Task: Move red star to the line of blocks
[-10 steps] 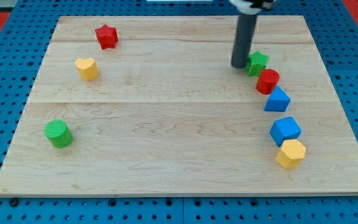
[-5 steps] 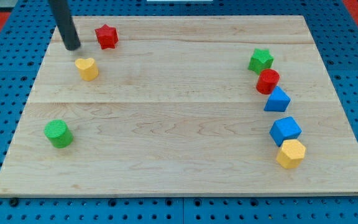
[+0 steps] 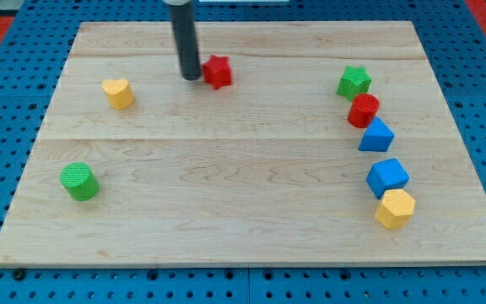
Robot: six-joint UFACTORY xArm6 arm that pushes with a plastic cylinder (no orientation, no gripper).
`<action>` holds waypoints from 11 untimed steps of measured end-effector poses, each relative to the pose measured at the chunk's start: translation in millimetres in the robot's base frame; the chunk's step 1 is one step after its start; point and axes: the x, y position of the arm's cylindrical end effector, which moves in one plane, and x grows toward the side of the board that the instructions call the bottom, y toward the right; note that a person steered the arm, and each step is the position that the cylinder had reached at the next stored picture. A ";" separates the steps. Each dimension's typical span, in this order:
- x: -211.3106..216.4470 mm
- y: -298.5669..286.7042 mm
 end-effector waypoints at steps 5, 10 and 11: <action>-18.5 117.1; -19.2 164.4; -23.3 106.0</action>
